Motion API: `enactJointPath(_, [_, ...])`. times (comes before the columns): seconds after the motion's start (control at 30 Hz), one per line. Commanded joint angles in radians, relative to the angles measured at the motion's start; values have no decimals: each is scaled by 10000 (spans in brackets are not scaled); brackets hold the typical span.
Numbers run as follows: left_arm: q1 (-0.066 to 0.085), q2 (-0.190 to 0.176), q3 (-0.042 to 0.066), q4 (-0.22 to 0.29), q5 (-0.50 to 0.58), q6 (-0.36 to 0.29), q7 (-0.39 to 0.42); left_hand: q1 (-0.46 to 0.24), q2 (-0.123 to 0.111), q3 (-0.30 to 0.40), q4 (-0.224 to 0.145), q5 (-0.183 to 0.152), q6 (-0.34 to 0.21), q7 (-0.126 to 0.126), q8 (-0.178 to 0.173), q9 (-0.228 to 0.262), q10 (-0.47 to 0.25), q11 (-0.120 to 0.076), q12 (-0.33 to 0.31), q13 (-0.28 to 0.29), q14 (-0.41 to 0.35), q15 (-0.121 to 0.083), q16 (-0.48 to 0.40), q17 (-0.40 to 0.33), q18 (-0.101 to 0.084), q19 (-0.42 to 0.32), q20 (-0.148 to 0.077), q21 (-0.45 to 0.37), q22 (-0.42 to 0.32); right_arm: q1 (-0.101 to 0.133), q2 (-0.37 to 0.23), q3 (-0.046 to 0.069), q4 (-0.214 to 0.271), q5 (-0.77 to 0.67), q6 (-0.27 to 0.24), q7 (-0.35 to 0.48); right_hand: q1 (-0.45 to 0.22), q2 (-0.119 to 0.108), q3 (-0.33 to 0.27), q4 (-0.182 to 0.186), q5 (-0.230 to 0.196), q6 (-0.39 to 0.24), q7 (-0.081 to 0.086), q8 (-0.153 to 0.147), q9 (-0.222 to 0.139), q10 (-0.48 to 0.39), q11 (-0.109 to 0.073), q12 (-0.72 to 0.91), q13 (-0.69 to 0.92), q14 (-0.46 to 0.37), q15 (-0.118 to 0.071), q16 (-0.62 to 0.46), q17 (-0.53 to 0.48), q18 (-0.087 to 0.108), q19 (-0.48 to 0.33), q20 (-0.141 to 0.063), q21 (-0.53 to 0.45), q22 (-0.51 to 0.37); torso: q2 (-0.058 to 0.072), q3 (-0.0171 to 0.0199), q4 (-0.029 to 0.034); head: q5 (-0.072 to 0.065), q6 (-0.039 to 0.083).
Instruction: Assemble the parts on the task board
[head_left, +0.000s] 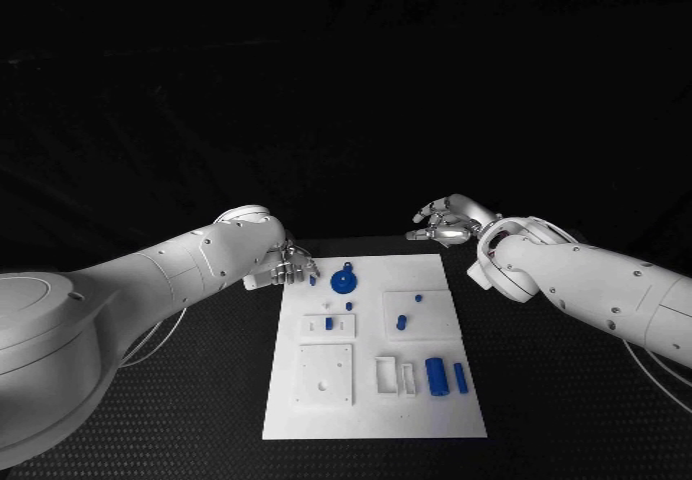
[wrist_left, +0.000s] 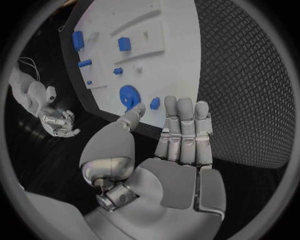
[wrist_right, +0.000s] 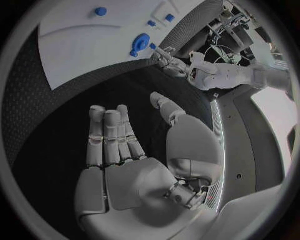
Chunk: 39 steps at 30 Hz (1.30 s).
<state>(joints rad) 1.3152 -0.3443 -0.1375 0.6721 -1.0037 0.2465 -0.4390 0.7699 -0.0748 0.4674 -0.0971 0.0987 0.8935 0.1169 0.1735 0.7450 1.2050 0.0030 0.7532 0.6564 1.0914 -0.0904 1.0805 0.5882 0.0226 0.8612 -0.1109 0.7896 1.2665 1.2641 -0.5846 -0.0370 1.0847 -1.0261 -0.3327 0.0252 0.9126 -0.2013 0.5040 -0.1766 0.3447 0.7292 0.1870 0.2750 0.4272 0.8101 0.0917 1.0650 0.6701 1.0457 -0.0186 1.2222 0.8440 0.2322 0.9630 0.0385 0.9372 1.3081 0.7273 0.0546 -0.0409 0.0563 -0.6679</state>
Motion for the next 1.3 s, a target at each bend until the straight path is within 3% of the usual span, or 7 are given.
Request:
enactJointPath(0.03, [6, 40, 7, -40, 164, -29, 198, -4, 104, -14, -46, 65, -24, 1, 35, -14, -38, 7, 31, 16, -65, -15, 33, 16, -27, -43, -763, -54, 17, -3, 23, 6, -10, 25, -44, 151, -80, 36, 113, -21, 22, -19, 199, 45, -9, -262, 45, -301, -333, -379, 61, -324, -193, 265, -335, 113, -300, 51, -9, 6, 8, -7, -9])
enactJointPath(0.33, [3, 91, 6, -72, 253, 24, 257, 3, 153, -28, -70, 73, -30, 1, 52, -35, -44, 8, 33, 27, -71, -14, 31, 26, -26, -41, -762, -60, 32, -3, 58, 6, -35, 139, -19, 189, -98, 20, 181, -42, 0, -120, 310, 105, 13, -520, 189, -954, -1352, -893, 218, -1034, -746, 229, -890, 482, -1111, -138, -9, 3, 11, -17, -27])
enactJointPath(0.5, [-38, 125, 6, -119, 266, 51, 273, 48, 204, -36, -135, 80, -31, 0, 76, -58, -52, 6, 32, 39, -78, -14, 28, 40, -24, -45, -761, -68, 50, -3, 76, 6, -53, 203, 25, 212, -171, 51, 330, -89, -5, -191, 444, 196, 40, -890, 467, -2225, -2593, -1403, 556, -2649, -1650, 59, -1803, 872, -2520, -798, -4, -7, 0, -27, -27])
enactJointPath(0.6, [-64, 155, 5, -166, 329, -10, 285, 72, 245, -38, -169, 80, -33, 0, 89, -72, -53, 6, 34, 47, -79, -14, 28, 47, -25, -45, -760, -73, 60, -3, 76, 6, -47, 227, 38, 215, -124, 80, 254, -147, -20, -221, 456, 256, 17, -732, 571, -2777, -3369, -1328, 682, -3362, -1992, 79, -1944, 1058, -3019, -1072, -7, -3, 8, -35, -34])
enactJointPath(0.67, [-81, 185, 5, -215, 365, -51, 322, 153, 509, -12, -235, -72, -43, -3, 116, -102, -57, 17, 35, 62, -81, -13, 28, 64, -29, -44, -753, -84, 82, -3, 85, 6, -50, 228, 35, 219, -85, 84, 216, -161, -16, -234, 457, 284, -9, -656, 618, -3043, -3794, -1296, 734, -3720, -2111, 111, -1979, 1142, -3238, -1167, -6, 1, 17, -49, -24])
enactJointPath(0.8, [-88, 203, 5, -204, 369, -4, 324, 281, 759, 24, -326, -184, -49, 4, 152, -137, -60, 11, 35, 79, -87, -8, 23, 83, -32, -48, -749, -99, 110, -3, 76, 6, -47, 229, 42, 219, -76, 97, 190, -152, -24, -235, 460, 298, -24, -598, 635, -3107, -3960, -1271, 749, -3837, -2130, 125, -1989, 1180, -3317, -1187, -10, 3, 19, -58, -35])
enactJointPath(1.3, [-179, 301, 2, -392, 414, -116, 369, 371, 963, -9, -441, -195, -31, -3, 221, -188, -42, 3, 43, 106, -68, -12, 30, 116, -39, -23, -747, -109, 155, -3, 67, 6, 16, 233, 71, 213, -42, 110, 151, -154, -20, -239, 461, 318, -60, -573, 672, -3238, -4268, -1289, 788, -4066, -2166, 144, -2052, 1246, -3469, -1206, 6, 1, 10, -56, -38])
